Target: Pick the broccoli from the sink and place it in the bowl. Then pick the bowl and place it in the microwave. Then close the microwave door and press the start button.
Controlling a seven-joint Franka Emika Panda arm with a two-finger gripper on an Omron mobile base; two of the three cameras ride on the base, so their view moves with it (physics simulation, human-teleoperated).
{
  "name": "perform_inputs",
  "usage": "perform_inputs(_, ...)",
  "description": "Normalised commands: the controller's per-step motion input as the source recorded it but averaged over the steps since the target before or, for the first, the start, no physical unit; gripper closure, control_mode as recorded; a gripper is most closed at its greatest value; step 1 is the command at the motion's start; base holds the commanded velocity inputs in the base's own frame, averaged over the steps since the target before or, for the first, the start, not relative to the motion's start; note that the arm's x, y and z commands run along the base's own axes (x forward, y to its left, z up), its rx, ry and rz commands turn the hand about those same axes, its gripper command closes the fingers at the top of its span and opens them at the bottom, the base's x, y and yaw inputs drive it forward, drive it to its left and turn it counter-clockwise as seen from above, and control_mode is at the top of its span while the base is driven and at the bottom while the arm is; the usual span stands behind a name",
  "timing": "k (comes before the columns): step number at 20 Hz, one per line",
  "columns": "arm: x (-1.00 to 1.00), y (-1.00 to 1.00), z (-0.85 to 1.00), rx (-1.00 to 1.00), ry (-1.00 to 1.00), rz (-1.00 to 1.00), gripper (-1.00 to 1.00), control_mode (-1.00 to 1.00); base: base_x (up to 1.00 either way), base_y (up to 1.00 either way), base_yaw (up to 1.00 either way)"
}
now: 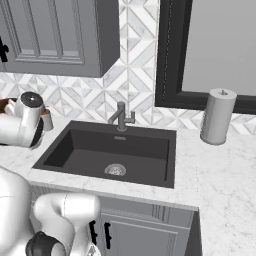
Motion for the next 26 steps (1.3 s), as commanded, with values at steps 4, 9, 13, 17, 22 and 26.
perform_inputs(4,-0.03,-0.55,1.00,0.00,0.23,0.00,1.00,-1.00,0.00,0.00,0.00)
perform_inputs(9,-0.05,-0.34,0.80,-0.01,0.13,-0.01,1.00,-1.00,0.00,0.00,0.00)
perform_inputs(13,-0.11,-0.12,0.55,-0.01,0.00,-0.07,1.00,-1.00,0.00,0.00,0.00)
perform_inputs(17,-0.20,-0.16,0.73,0.00,0.00,-0.19,1.00,-1.00,0.00,0.00,0.00)
perform_inputs(22,-0.17,-0.40,0.82,0.00,0.02,-0.24,1.00,-1.00,0.00,0.00,0.00)
perform_inputs(26,-0.37,-0.18,1.00,0.00,0.15,-0.43,1.00,-1.00,0.00,0.00,0.00)
